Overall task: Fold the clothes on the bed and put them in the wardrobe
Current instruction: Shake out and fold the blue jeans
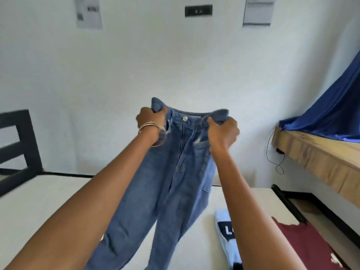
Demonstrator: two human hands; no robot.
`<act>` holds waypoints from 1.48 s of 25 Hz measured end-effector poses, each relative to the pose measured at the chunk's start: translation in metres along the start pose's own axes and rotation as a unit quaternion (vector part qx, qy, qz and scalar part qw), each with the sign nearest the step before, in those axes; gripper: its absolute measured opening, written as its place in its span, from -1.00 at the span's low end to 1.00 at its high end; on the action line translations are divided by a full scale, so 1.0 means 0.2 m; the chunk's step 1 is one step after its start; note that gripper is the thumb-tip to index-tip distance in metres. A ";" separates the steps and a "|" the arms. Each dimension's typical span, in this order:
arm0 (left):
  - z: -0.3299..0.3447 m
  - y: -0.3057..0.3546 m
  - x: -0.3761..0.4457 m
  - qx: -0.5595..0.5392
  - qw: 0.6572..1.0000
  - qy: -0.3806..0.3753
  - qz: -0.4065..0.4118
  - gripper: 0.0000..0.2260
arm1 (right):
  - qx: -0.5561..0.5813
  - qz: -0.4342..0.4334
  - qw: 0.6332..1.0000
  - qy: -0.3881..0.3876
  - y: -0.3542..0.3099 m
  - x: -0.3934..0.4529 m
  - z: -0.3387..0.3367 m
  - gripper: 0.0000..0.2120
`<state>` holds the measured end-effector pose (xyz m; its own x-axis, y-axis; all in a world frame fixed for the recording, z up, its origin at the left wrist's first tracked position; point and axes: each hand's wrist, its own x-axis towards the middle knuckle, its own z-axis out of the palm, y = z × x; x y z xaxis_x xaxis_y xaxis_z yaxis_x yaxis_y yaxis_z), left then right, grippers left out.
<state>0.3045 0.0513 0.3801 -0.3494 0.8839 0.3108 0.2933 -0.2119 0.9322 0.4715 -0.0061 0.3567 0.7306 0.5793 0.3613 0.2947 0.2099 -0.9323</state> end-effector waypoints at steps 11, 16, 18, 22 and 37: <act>-0.19 0.32 -0.14 -0.094 0.905 -0.378 0.171 -0.72 | 0.256 0.030 0.896 -0.361 -0.49 -0.06 -0.07 -0.39; -0.10 0.37 -0.15 -0.038 0.986 -0.117 0.113 -0.67 | 0.157 -0.140 0.953 -0.220 -0.35 -0.24 -0.18 -0.74; -0.06 0.43 -0.17 -0.125 0.990 -0.044 0.037 -0.64 | 0.068 -0.194 0.978 -0.028 -0.19 -0.47 -0.15 -0.67; -0.11 0.61 -0.13 -0.281 0.960 -0.001 0.019 -0.82 | -0.187 -0.094 0.966 -0.153 0.11 -0.86 0.07 -0.33; -0.46 0.92 0.00 -0.362 0.911 0.159 0.119 -0.85 | -0.036 -0.211 0.944 -0.253 0.11 -0.15 -0.01 -0.83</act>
<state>0.2776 -0.0261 0.5690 -0.6257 0.6365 0.4510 -0.2285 -0.7024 0.6742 0.4568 -0.0200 0.3250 0.1567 0.7622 0.6281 0.5469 0.4626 -0.6978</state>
